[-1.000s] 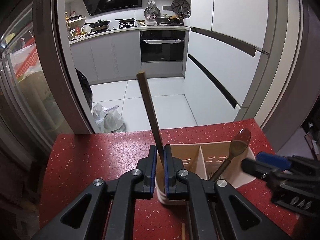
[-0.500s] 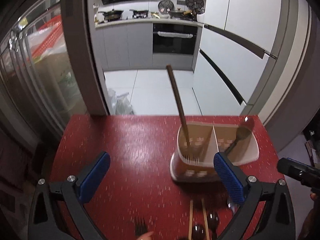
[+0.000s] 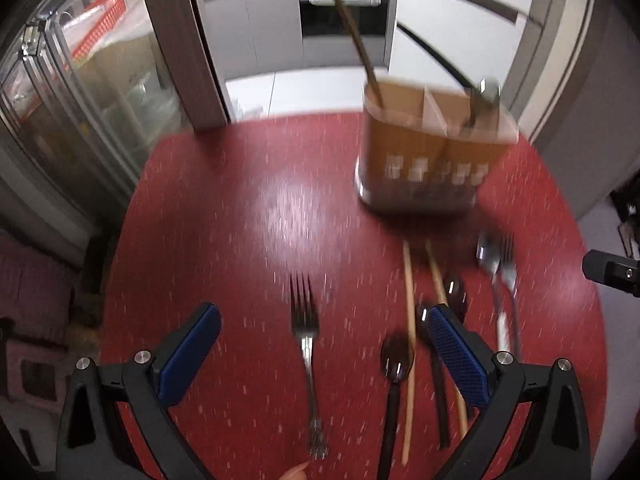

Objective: Organize utensils
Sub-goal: 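Open both tools to drop chopstick and spoon into the holder, then withdraw, then grasp a dark brown spoon with the left tool while the right tool grasps the white-handled spoon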

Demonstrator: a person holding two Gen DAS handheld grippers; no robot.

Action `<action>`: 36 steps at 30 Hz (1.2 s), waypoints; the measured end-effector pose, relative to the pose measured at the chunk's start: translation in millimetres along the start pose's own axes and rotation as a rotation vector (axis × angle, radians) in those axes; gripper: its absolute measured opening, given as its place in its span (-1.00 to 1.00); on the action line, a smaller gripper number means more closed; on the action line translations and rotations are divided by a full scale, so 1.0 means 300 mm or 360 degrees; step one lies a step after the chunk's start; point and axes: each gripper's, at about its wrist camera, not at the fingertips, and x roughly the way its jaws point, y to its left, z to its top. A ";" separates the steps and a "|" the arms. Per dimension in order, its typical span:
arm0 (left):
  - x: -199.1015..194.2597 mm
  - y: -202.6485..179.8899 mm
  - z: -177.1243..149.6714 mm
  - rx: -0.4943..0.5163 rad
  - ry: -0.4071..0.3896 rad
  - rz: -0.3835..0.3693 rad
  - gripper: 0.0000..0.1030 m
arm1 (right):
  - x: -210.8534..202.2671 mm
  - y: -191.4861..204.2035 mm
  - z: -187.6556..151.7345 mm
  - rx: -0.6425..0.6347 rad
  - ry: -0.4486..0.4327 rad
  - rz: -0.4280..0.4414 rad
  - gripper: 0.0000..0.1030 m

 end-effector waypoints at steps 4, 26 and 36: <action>0.066 -0.006 -0.102 0.0000 0.0159 -0.0022 1.00 | 0.058 -0.027 -0.083 0.0006 0.0154 -0.0073 0.77; 0.236 -0.086 -0.229 0.0051 0.0367 -0.0197 0.53 | 0.296 -0.016 -0.018 -0.0023 0.0336 -0.0124 -0.09; 0.281 -0.148 -0.197 0.0123 0.0356 -0.0201 0.45 | 0.400 0.021 0.020 -0.0091 0.0367 -0.0239 -0.34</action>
